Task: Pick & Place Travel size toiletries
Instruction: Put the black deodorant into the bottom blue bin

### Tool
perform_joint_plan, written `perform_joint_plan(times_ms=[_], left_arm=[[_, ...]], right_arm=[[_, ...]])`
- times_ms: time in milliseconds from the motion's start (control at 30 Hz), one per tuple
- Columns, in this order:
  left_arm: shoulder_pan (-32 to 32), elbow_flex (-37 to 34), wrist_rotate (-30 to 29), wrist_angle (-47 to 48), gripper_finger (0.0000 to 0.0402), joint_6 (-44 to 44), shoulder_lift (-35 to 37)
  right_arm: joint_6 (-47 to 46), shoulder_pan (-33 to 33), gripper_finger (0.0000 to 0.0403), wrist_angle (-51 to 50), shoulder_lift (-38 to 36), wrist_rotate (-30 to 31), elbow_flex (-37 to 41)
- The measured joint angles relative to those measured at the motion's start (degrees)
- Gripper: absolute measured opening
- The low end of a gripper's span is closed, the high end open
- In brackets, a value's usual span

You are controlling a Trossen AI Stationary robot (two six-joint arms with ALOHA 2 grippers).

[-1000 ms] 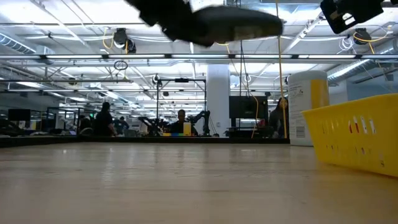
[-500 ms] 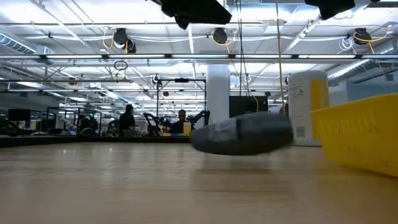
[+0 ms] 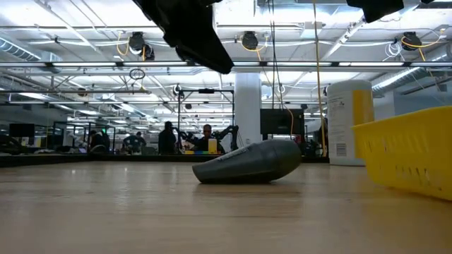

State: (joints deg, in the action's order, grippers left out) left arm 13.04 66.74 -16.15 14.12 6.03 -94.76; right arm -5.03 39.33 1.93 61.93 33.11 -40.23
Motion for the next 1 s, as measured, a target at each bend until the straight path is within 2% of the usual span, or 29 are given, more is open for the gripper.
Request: perform_joint_plan(times_ms=[433,567,1000], left_arm=[[0.2,0.0,1.1,3.4,0.0206,9.3,-3.2],[0.5,-0.1,1.1,3.8,0.023,9.8,-5.3],[0.5,-0.1,0.8,3.8,0.0266,12.5,-10.3]], right_arm=[[0.2,-0.4,0.0125,0.0,0.0,0.1,0.0],[0.2,-0.4,0.0125,-0.1,0.0,0.0,0.0],[0.4,-0.4,0.0126,-0.1,0.0,-0.1,0.0]])
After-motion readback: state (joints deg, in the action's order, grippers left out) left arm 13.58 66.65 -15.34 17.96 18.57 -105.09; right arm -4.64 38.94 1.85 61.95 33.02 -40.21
